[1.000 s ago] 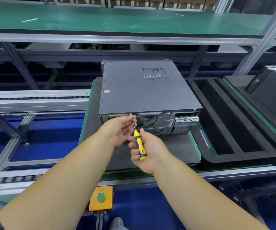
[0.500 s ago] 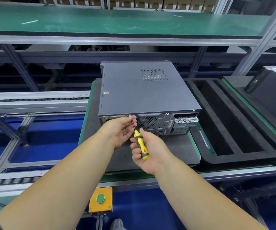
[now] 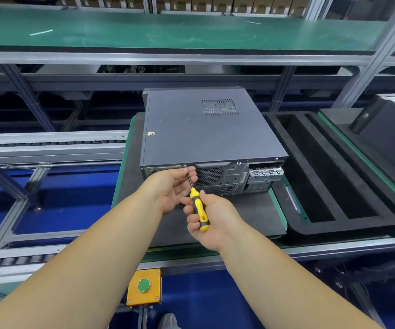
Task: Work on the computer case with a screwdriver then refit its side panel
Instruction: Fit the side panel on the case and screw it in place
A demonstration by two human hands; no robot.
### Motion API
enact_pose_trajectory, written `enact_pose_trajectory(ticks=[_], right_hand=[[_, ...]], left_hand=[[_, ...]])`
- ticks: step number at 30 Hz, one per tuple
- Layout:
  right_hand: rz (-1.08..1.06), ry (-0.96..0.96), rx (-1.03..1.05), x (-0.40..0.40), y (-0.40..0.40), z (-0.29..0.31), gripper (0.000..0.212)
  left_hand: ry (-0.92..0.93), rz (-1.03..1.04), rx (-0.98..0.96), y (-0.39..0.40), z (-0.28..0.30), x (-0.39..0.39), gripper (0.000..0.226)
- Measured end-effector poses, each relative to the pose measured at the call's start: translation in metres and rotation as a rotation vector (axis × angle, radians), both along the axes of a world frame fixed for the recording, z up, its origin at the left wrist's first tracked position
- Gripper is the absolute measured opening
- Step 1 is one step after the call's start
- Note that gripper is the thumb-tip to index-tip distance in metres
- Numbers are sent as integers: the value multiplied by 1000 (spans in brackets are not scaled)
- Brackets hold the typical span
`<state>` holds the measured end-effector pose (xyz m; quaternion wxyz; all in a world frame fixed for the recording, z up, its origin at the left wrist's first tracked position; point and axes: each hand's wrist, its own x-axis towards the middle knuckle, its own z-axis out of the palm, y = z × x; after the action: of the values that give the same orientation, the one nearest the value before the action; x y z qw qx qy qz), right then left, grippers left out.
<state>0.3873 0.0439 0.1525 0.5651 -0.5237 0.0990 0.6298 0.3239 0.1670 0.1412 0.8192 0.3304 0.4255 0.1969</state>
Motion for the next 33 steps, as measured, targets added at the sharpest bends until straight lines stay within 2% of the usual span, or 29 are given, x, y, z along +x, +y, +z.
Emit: enact_pose_trajectory(ticks=[5,7,12,15,19,22,26,31,33], right_hand=[[17,-88,-3,-3,1,-1,26],[56,-105,-10,-4,1,-1,33],[53,-35,-11,-5,4,0,48],[28,6,17,-7,4,2,42],[21,-71,19,-11,3,1,29],[43,-83,-21,-10,3,2,41],[45,-50,-26,-8,5,4,52],[-26,-39,21,-12,3,3,34],[-17,-69,11,-10,4,3,36]], left_hand=[[26,15,13,-1,2,2,15],[38,30,13,-2,2,2,9],[41,20,31,0,2,0,14],[41,-1,42,2,3,-1,17],[61,17,50,1,1,0,14],[59,48,25,1,0,2,8],[76,88,18,1,-2,4,12],[47,97,0,1,-4,4,12],[24,66,13,1,-5,2,12]])
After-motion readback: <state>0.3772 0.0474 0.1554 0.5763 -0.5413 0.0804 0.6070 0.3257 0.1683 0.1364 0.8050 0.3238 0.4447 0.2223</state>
